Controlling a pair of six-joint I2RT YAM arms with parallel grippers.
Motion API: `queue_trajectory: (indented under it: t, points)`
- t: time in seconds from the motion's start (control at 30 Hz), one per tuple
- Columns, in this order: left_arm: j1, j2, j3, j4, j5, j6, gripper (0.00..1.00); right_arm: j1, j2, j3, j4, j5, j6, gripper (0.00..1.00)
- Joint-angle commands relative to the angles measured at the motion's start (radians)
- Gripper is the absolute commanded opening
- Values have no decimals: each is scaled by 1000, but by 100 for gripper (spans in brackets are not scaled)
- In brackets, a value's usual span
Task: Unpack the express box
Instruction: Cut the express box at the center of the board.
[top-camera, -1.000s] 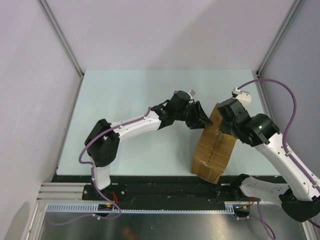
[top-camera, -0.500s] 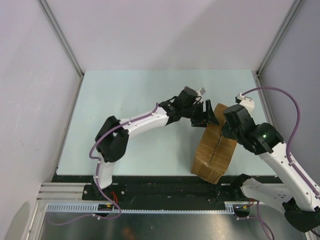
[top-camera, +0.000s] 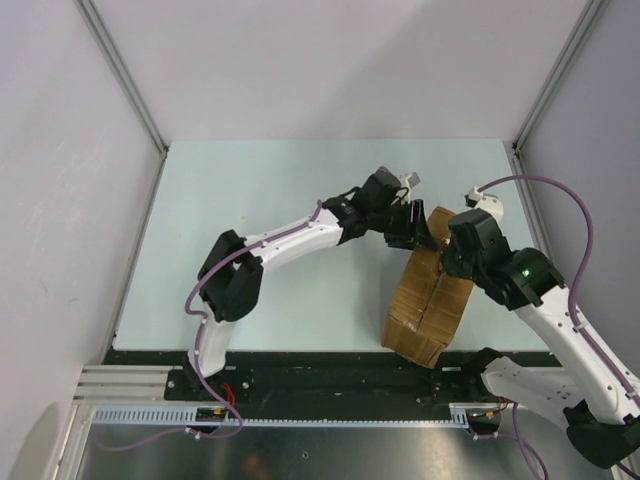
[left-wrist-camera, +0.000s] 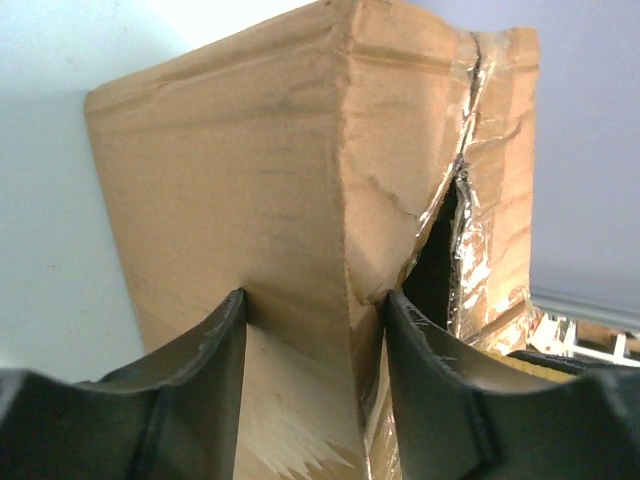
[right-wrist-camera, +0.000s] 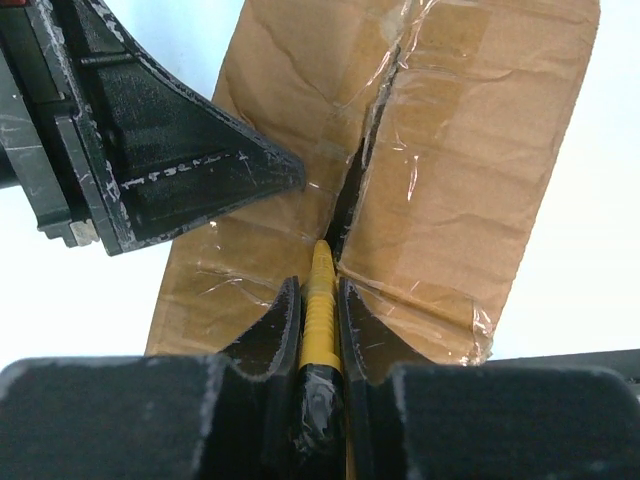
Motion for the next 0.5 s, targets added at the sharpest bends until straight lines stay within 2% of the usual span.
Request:
queue_trajectory:
  t: [0.0,0.2,0.47]
  points:
    - [-11,11,-71,-21,-188,26,46,4,32,-34,74,-179,-51,0]
    - [-11,-45,-72,-19,-213,52,47,-56,45,-26,254,-242,-113,0]
    - [-10,-134,-115,-22,-329,73,48,-79,76,18,269,-247,-177,0]
